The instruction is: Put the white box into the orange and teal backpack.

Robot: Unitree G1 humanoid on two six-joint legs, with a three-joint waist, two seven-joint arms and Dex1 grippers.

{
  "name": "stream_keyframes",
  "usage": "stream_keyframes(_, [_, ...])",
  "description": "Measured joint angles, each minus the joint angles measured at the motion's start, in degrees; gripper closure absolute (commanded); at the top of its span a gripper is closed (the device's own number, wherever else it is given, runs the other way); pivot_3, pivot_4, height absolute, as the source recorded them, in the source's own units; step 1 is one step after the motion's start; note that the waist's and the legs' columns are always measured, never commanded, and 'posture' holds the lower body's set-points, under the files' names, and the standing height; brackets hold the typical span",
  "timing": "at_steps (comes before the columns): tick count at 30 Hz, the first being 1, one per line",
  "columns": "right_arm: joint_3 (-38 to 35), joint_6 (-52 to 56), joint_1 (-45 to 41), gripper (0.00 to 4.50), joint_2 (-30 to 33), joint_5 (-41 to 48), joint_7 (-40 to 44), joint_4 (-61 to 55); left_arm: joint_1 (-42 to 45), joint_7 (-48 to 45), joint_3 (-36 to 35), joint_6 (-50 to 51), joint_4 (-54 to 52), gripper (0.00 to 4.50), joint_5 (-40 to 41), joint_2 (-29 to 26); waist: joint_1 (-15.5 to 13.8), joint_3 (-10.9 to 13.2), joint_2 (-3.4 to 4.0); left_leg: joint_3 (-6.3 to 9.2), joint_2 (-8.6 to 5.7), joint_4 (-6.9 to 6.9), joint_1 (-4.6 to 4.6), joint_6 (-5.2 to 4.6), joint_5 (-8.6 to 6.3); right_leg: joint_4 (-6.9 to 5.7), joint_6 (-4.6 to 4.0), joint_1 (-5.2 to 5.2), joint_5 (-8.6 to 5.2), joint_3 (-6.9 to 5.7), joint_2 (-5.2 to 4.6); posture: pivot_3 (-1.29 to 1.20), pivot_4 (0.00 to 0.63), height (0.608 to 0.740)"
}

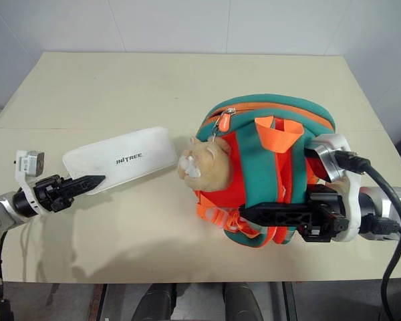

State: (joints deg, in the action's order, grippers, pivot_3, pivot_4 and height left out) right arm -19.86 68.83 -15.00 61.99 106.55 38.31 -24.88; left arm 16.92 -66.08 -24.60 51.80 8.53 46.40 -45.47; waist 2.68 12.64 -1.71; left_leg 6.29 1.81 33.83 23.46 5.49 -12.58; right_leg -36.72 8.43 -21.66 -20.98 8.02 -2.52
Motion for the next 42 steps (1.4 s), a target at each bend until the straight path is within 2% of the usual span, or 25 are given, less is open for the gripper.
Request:
stream_keyframes(9, [3.8,-1.0,0.0,4.50,-1.6,-9.0,5.5,-0.3,2.1,7.7,-8.8,9.3,-10.5,3.07,16.7,0.4,-0.1,0.0,-0.01,0.00,-0.01,0.05,0.00,0.04,-0.02,-0.01,0.01,0.00,0.00,0.00,0.00,0.00,0.150,0.740])
stream_keyframes(13, [5.3,-1.6,-0.9,4.50,-3.0,-11.6,6.4,0.0,5.6,10.5,-7.4,12.2,-13.8,3.07,22.3,0.5,-0.3,0.0,-0.02,0.00,-0.02,0.18,-0.01,0.04,-0.02,-0.10,0.04,0.02,0.02,0.00,0.04,0.00,0.150,0.740])
stream_keyframes(16, [6.8,-2.5,-1.7,4.50,-4.6,-12.9,6.4,0.1,7.9,10.3,-4.2,12.1,-14.7,3.07,23.0,0.5,-0.2,0.0,-0.02,-0.03,-0.03,0.20,-0.06,0.04,-0.02,-0.15,0.04,0.04,0.02,0.04,0.05,0.00,0.150,0.740])
stream_keyframes(22, [7.3,-3.8,-1.4,4.50,-6.1,-13.4,5.1,-0.5,11.6,7.1,2.3,5.1,-10.0,3.07,17.2,2.6,-0.3,0.0,-0.02,-0.03,-0.02,0.22,-0.05,0.05,-0.02,-0.15,0.04,0.05,0.02,0.04,0.08,0.00,0.150,0.740])
stream_keyframes(28, [6.9,-5.2,1.0,4.50,-6.1,-12.4,3.0,-2.3,14.4,3.2,5.8,-0.4,-5.3,3.07,12.1,4.1,-0.9,0.0,-0.04,-0.02,-0.02,0.20,-0.03,0.05,-0.02,-0.12,0.05,0.05,0.02,0.03,0.08,0.00,0.150,0.740])
stream_keyframes(42, [6.1,-7.3,2.7,4.50,-6.1,-10.6,-0.5,-4.1,16.3,-13.6,16.4,-10.5,3.8,3.07,-3.7,-5.5,-1.0,0.0,-0.04,-0.02,-0.01,0.17,-0.03,0.04,-0.02,-0.12,0.02,0.05,0.01,0.03,0.08,0.00,0.150,0.740])
